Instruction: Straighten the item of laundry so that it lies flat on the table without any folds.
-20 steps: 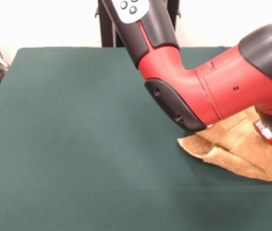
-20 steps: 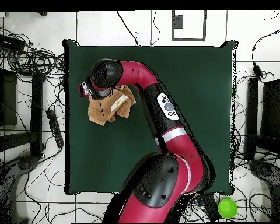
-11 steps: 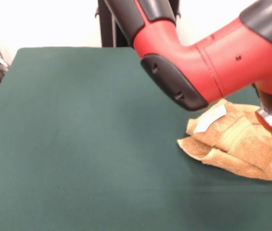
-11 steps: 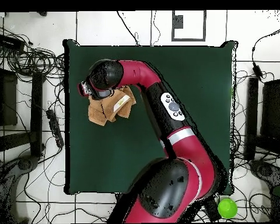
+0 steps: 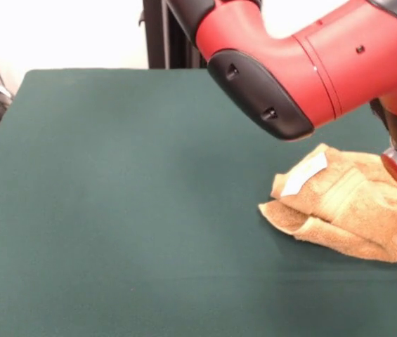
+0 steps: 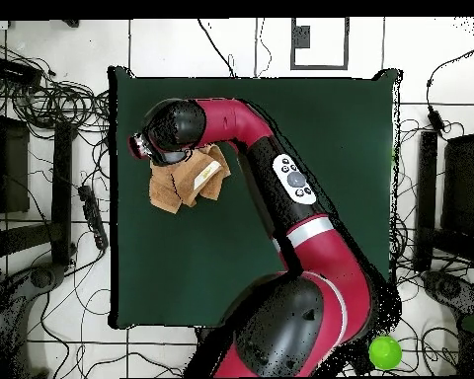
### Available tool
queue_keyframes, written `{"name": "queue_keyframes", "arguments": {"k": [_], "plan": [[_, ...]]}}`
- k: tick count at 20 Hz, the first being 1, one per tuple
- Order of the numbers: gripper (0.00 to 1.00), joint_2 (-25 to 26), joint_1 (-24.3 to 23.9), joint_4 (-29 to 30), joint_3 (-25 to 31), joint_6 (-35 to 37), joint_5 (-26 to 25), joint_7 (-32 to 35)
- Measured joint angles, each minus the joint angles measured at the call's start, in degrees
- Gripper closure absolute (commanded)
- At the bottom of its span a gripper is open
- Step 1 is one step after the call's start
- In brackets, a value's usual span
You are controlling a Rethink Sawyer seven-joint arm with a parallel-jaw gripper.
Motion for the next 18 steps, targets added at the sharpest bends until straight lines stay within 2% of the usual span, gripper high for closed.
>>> {"name": "queue_keyframes", "arguments": {"k": [11,18], "plan": [[0.0,-0.51,-2.41,2.19,1.58,-0.94,-0.65,-0.06],[0.0,0.06,-3.82,2.19,3.66,-0.94,-0.74,-3.89]]}}
